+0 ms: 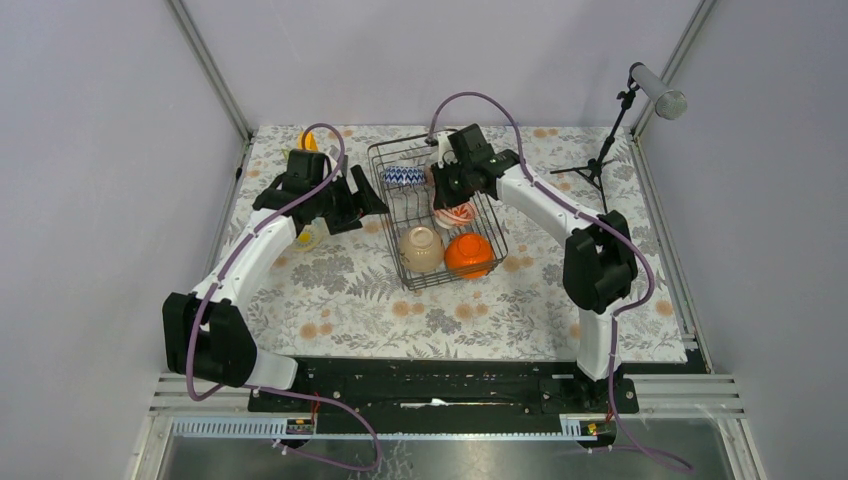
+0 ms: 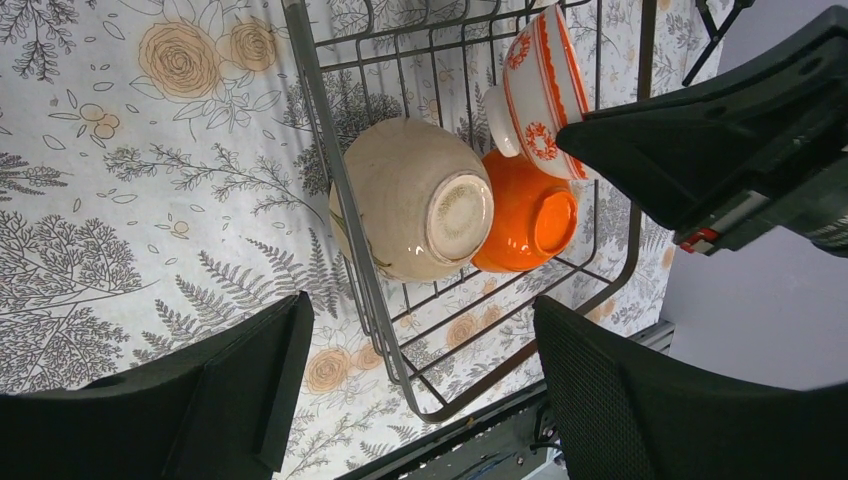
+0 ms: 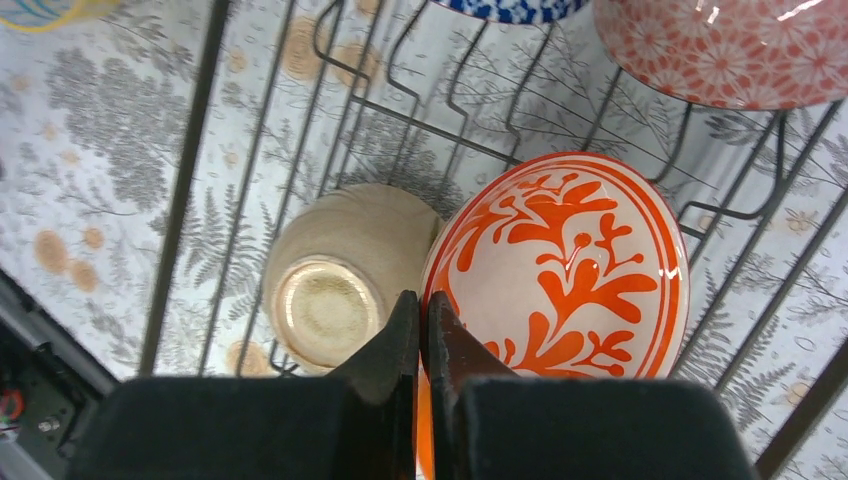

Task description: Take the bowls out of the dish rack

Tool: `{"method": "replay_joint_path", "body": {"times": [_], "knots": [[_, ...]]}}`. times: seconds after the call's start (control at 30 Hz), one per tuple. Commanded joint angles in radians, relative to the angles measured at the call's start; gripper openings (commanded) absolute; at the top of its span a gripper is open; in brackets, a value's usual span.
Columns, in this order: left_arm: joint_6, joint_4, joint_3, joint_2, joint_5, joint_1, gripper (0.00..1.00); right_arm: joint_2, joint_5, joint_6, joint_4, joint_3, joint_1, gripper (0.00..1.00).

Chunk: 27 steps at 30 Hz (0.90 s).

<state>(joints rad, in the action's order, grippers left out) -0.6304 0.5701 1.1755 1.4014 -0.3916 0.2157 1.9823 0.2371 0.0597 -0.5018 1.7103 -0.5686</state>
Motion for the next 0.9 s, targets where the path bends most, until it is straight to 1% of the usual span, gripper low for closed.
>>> {"method": "replay_joint_path", "body": {"times": [0.0, 0.13, 0.2, 0.27, 0.4, 0.6, 0.67, 0.73, 0.87], "knots": [[-0.011, -0.052, -0.014, -0.033, -0.008, -0.003, 0.85, -0.09, 0.126, 0.04, 0.005, 0.072, 0.001, 0.0], [-0.011, -0.052, -0.013, -0.035, -0.009, -0.003, 0.85, -0.121, 0.207, 0.067, 0.018, 0.087, 0.002, 0.0], [-0.013, -0.053, -0.013, -0.035, -0.012, -0.003, 0.85, -0.14, 0.209, 0.072, 0.019, 0.101, 0.002, 0.0], [-0.016, -0.053, -0.014, -0.036, -0.015, -0.003, 0.85, -0.167, 0.176, 0.071, 0.017, 0.105, 0.002, 0.0], [-0.021, -0.062, -0.025, -0.046, -0.02, -0.003, 0.85, -0.251, 0.028, 0.051, 0.02, 0.065, 0.002, 0.0], [-0.036, -0.093, -0.041, -0.055, -0.022, -0.003, 0.85, -0.415, -0.205, 0.012, 0.042, -0.089, 0.001, 0.0], [-0.032, -0.075, -0.029, -0.051, 0.02, 0.006, 0.85, -0.457, -0.327, 0.004, 0.042, -0.157, 0.001, 0.0], [-0.021, -0.04, -0.01, -0.044, 0.107, 0.027, 0.84, -0.49, -0.452, -0.002, 0.035, -0.211, 0.002, 0.0], [-0.014, -0.037, 0.015, -0.019, 0.159, 0.065, 0.84, -0.548, -0.656, -0.014, 0.04, -0.33, 0.002, 0.0]]}}
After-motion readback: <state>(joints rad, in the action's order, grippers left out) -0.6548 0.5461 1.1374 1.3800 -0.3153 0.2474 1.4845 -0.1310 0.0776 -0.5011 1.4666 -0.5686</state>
